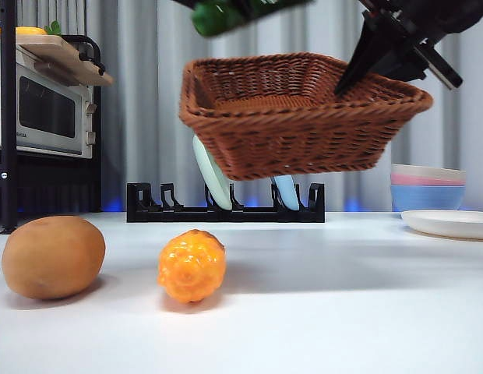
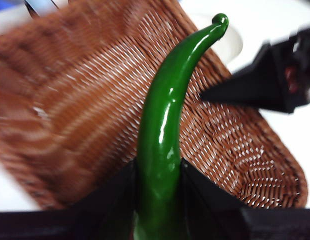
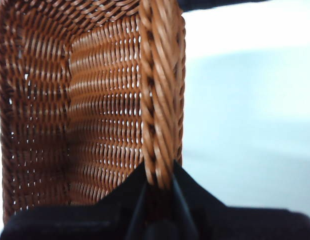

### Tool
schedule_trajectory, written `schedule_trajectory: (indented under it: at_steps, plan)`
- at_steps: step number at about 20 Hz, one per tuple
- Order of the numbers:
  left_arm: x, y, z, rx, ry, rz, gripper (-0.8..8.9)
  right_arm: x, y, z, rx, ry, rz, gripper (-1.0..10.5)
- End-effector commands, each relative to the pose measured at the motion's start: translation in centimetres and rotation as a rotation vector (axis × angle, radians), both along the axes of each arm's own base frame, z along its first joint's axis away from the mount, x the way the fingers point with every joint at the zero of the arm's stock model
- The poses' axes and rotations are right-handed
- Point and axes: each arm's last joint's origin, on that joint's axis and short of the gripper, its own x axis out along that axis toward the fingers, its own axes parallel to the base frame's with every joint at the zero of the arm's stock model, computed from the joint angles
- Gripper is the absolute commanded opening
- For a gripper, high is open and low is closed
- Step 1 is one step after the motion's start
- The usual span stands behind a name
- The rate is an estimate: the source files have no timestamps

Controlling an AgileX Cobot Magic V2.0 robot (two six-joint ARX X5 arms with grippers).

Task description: Pick up the basket,pick up the corn from the table,pick up the potato from the table,pick up the cucumber from the table,put all items into the basket

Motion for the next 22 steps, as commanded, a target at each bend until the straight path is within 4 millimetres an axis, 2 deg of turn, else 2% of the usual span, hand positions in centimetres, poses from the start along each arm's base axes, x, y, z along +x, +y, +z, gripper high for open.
schedule_trajectory:
  at_steps: [1,4,8,9,11,12,15,17,20,22]
  plan:
    - [-0.1,-1.5,-1.6,0.072,0.009,0.032,-0.08,0.0,0.2,0.3,0.064,0.015,0.019,-0.2]
    - [0.3,-3.3,-3.8,0.138,0.048,0.018,-0.08,0.0,0.2,0.3,0.065,0.015,0.017,-0.2]
    - [1.0,-4.3,-6.4,0.222,0.123,0.009,0.17,-0.1,0.2,0.5,0.066,0.011,0.015,-0.2]
    - [0.9,-4.3,-6.5,0.235,0.128,0.013,1.47,-0.1,0.2,0.5,0.066,0.011,0.016,-0.2]
    - [0.8,-4.1,-6.3,0.245,0.123,0.026,5.44,-0.1,0.2,0.5,0.066,0.011,0.015,-0.2]
    - [0.7,-4.0,-6.2,0.246,0.125,0.027,5.66,-0.1,0.2,0.5,0.064,0.010,0.012,-0.2]
    - [-0.1,-3.1,-4.7,0.225,0.106,0.029,5.66,-0.1,0.2,0.5,0.064,0.010,0.012,-0.2]
    - [-1.4,-1.8,-2.5,0.181,0.068,0.025,5.66,0.0,0.1,0.5,0.063,0.010,0.009,-0.2]
    - [-4.9,1.9,1.4,0.130,0.025,0.022,5.65,0.1,-0.2,0.5,0.063,0.009,-0.002,-0.2]
    - [-7.3,4.6,2.8,0.133,0.047,0.038,5.61,0.1,-0.4,0.5,0.061,0.006,-0.005,-0.2]
